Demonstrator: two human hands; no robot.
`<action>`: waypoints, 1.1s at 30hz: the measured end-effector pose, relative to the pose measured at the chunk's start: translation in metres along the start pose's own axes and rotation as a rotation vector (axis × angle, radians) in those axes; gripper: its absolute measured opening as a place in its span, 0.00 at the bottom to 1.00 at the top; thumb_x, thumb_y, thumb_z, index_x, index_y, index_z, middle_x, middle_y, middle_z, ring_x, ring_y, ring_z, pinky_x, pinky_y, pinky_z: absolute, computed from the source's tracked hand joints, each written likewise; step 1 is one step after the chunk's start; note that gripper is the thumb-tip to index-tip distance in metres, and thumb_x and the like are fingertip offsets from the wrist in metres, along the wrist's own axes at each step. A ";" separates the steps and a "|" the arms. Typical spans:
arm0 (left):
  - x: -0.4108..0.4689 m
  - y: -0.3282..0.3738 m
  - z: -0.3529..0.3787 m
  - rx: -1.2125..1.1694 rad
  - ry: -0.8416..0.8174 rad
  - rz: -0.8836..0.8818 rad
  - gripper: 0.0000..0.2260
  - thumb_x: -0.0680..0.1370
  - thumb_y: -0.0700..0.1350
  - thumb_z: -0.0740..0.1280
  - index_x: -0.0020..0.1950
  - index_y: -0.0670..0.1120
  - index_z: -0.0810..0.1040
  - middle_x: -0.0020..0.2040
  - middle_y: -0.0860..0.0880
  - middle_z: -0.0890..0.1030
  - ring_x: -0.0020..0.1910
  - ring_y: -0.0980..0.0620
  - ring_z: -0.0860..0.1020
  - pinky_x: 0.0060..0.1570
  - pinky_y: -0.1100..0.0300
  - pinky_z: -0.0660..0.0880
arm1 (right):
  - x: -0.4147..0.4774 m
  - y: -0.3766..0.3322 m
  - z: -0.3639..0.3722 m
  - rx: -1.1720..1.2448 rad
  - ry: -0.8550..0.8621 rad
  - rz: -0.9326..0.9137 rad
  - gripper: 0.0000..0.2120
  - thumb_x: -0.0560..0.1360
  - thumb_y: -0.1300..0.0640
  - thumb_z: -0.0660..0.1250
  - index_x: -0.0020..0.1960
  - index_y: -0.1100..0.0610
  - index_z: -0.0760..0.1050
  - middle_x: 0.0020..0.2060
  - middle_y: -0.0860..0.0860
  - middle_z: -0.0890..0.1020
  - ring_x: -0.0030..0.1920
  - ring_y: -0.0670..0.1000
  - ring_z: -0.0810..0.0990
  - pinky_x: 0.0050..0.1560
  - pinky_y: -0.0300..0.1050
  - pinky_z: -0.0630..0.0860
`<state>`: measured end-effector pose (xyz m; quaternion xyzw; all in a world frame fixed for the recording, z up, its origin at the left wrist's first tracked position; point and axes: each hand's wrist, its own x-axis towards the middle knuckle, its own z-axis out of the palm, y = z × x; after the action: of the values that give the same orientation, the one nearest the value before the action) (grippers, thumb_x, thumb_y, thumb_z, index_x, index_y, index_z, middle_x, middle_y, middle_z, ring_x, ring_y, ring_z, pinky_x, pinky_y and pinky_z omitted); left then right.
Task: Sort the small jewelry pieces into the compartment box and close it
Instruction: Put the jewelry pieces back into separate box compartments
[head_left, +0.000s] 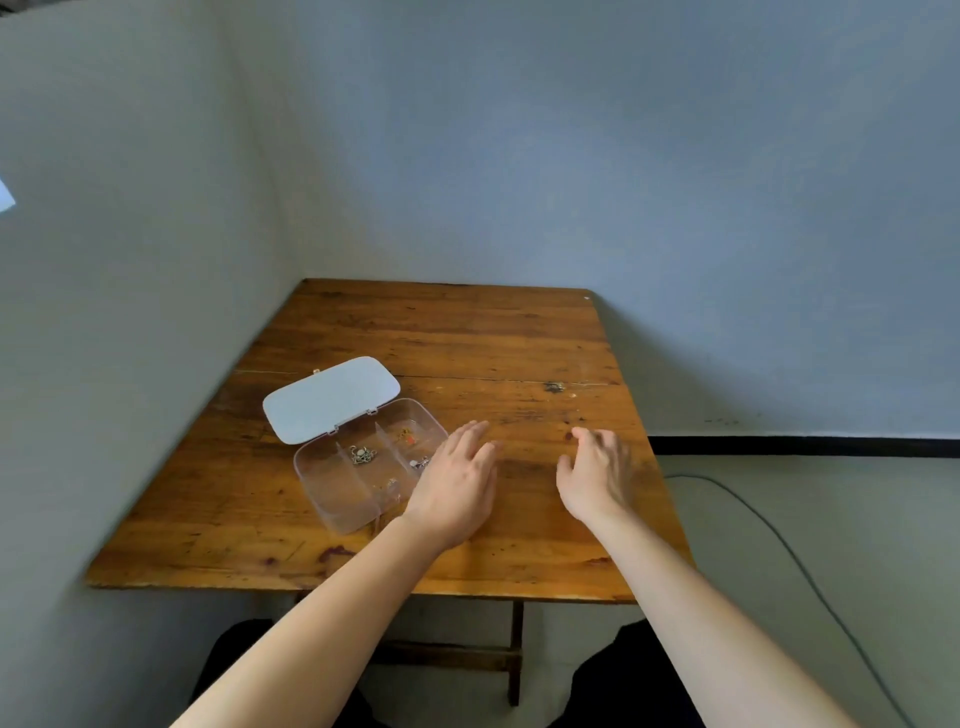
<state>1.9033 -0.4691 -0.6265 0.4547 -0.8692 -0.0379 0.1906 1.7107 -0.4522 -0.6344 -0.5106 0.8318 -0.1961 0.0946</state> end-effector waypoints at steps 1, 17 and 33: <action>0.002 0.005 0.007 0.002 -0.053 0.023 0.18 0.84 0.48 0.57 0.73 0.47 0.69 0.78 0.44 0.64 0.77 0.44 0.60 0.74 0.52 0.58 | 0.004 0.009 -0.003 -0.049 0.017 0.041 0.23 0.80 0.49 0.63 0.74 0.52 0.67 0.71 0.56 0.69 0.71 0.59 0.66 0.69 0.55 0.65; 0.010 0.008 0.048 0.030 -0.204 -0.031 0.25 0.83 0.58 0.50 0.76 0.50 0.66 0.78 0.47 0.64 0.77 0.47 0.59 0.76 0.50 0.53 | 0.036 0.041 0.008 -0.015 -0.020 -0.049 0.08 0.82 0.62 0.63 0.55 0.56 0.81 0.52 0.55 0.78 0.50 0.55 0.80 0.42 0.41 0.72; 0.109 -0.012 0.064 0.091 -0.205 -0.219 0.21 0.83 0.50 0.52 0.74 0.45 0.66 0.78 0.41 0.62 0.78 0.41 0.56 0.75 0.43 0.55 | 0.153 -0.014 -0.049 0.693 0.112 -0.094 0.07 0.85 0.53 0.56 0.55 0.53 0.72 0.50 0.50 0.81 0.49 0.51 0.83 0.52 0.51 0.81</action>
<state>1.8333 -0.5711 -0.6564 0.5487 -0.8301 -0.0652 0.0747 1.6346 -0.5821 -0.5777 -0.4745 0.6953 -0.4984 0.2073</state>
